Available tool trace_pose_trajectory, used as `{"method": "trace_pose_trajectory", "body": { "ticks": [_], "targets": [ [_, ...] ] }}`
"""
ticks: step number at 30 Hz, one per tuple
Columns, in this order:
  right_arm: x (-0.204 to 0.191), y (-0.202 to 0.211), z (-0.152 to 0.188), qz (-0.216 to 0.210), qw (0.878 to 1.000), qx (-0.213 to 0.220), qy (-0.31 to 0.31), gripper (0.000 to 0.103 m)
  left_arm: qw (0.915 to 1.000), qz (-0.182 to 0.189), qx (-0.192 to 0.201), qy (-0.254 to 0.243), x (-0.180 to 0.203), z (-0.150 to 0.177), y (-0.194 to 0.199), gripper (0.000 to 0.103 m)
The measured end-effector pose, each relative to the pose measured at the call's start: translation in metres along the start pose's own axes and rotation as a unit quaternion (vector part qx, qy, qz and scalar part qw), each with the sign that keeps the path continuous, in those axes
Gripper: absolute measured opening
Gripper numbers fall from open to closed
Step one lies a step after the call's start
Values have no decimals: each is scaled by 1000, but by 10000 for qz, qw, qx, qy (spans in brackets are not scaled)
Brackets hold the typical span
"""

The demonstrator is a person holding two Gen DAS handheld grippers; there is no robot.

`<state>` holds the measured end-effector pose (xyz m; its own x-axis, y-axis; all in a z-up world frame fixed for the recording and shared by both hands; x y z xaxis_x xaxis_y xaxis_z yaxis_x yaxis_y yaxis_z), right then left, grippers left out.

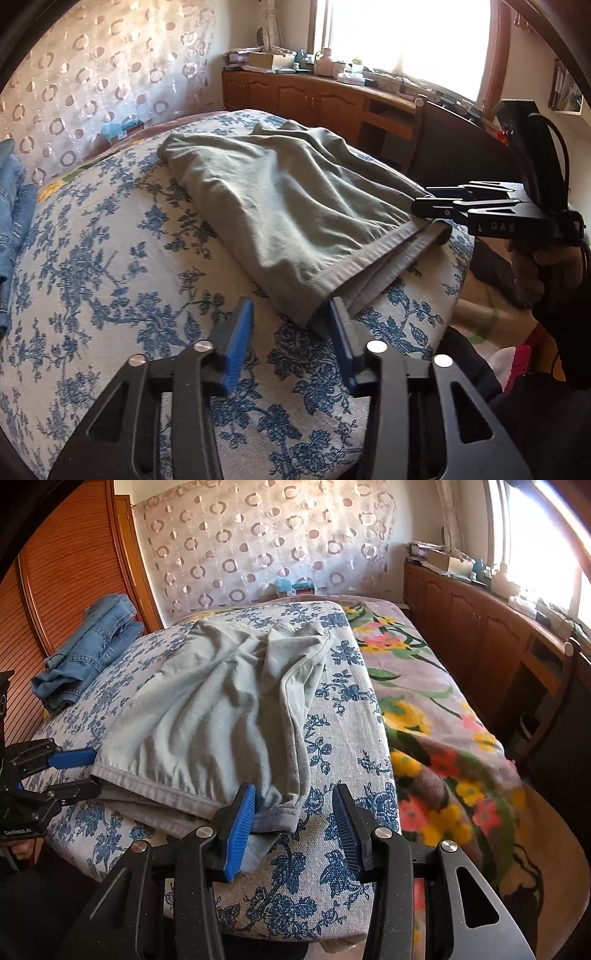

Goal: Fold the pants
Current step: 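Move the left tool to the folded trouser edge and close on it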

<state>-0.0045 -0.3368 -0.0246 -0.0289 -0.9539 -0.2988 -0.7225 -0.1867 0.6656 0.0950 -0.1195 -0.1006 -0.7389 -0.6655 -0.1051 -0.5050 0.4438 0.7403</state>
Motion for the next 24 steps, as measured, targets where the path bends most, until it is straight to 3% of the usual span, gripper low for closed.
{"method": "trace_pose_trajectory", "body": {
  "ticks": [7,15,24],
  "targets": [
    [1,-1,0,-13,10000,-6,-18,45,9997,81,227,-9,5,-2,12,5],
    [-4,2,-1,-79,10000,43,6,45,9991,-77,393,154,-3,8,34,3],
    [-7,2,0,-80,9999,58,57,45,9993,-58,305,212,-3,18,40,2]
  ]
}}
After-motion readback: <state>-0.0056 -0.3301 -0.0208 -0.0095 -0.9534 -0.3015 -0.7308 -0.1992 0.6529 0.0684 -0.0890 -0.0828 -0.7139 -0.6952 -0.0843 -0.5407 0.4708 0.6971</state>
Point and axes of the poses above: each gripper's, at about its wrist camera, not at the fingertips, and y roughly against the way its jaws point, x to its right, z to its underside, the point moved 2 cm from there along -y, roughly the way its jaws point, and after that the axes turned 15 degrees about -y, right-handed, at the moved point
